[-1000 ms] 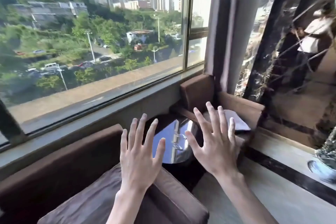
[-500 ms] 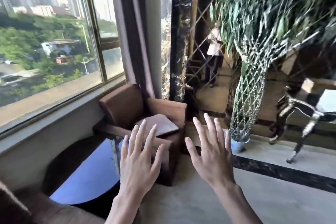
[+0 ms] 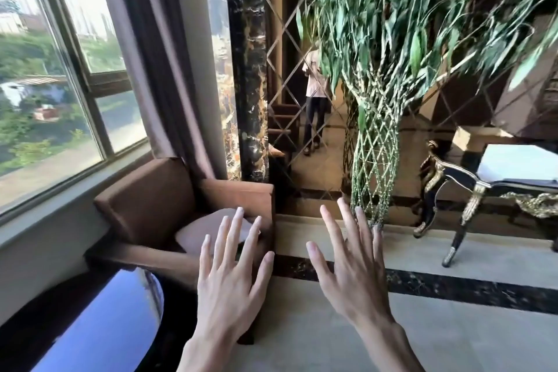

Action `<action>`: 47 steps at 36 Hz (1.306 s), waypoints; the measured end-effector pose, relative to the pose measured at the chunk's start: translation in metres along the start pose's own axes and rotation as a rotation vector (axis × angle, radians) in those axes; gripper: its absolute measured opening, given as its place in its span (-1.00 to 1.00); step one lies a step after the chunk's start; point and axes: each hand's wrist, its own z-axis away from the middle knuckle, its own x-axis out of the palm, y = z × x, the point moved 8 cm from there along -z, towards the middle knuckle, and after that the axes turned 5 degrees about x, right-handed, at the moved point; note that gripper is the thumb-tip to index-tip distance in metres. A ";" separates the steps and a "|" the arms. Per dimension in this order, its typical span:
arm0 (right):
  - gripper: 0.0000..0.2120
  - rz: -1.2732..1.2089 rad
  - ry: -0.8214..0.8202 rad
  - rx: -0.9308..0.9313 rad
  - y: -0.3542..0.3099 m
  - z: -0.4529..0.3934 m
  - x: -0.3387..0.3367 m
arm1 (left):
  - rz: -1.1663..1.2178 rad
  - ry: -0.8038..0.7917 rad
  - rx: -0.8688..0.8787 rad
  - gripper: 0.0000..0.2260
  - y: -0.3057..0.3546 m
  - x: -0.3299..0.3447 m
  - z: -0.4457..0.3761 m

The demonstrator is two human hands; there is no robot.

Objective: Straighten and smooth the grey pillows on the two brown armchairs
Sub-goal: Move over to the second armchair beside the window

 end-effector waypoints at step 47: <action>-0.31 0.052 -0.157 -0.036 0.128 -0.534 0.343 | 0.007 -0.128 -0.058 -0.47 -0.144 0.349 -0.516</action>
